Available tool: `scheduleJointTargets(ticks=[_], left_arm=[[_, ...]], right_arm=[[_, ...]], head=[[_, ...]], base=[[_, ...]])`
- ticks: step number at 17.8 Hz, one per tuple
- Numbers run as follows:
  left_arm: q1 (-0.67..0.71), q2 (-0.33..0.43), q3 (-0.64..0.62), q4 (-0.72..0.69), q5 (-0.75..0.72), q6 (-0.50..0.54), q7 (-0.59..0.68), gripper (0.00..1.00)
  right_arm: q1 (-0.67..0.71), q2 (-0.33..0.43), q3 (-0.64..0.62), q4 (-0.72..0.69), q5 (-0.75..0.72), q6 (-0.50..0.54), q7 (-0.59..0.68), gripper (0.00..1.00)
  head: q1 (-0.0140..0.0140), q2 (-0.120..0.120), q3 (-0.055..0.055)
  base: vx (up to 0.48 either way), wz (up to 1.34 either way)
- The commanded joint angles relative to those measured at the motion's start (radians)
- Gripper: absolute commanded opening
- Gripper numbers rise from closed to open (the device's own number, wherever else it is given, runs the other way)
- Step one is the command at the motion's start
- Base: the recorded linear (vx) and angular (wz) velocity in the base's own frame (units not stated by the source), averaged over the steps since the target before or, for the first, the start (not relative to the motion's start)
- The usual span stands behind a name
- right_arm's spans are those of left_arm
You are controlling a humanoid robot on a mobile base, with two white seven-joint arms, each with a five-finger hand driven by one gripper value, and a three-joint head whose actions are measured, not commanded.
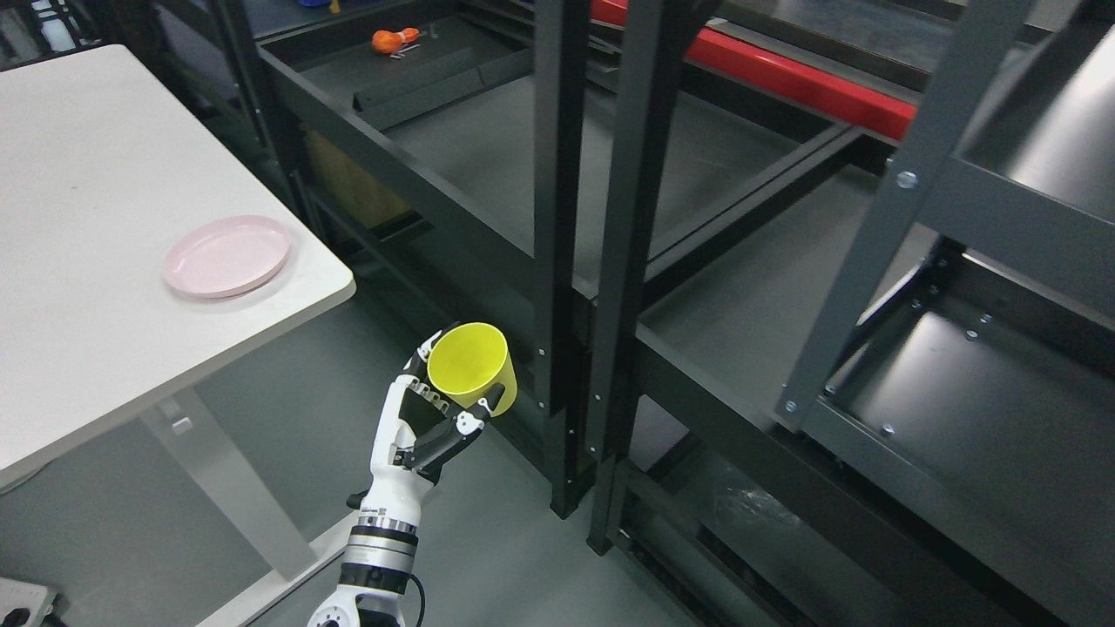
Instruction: Place yellow IKEA cup on middle right shelf
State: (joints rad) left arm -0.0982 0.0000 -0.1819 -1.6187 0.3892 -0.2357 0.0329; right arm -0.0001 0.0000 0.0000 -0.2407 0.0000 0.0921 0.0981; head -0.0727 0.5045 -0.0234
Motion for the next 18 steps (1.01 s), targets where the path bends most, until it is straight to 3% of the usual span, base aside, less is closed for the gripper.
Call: scheduleJointTargets(ticks=[1,12,18], left_arm=[[0.000,0.017,-0.010,0.000,0.000,0.001,-0.001,0.00],[-0.011,0.017,-0.068,-0.001,-0.001,-0.020,-0.005,0.00],[-0.096,0.017,-0.131,-0.001,-0.004,-0.020,-0.005,0.00]], right_arm=[[0.011,-0.017,0.017,0.000,-0.025,0.000,-0.215,0.99],[0.011,-0.017,0.017,0.000,-0.025,0.000,-0.215,0.99],[0.011,-0.017,0.017,0.000,-0.025,0.000,-0.215,0.99]], head=[[0.0000,0.000,0.000],[0.0000,0.000,0.000],[0.0000,0.000,0.000]], base=[[-0.154,-0.53],[-0.129,-0.51],[-0.078,-0.50]])
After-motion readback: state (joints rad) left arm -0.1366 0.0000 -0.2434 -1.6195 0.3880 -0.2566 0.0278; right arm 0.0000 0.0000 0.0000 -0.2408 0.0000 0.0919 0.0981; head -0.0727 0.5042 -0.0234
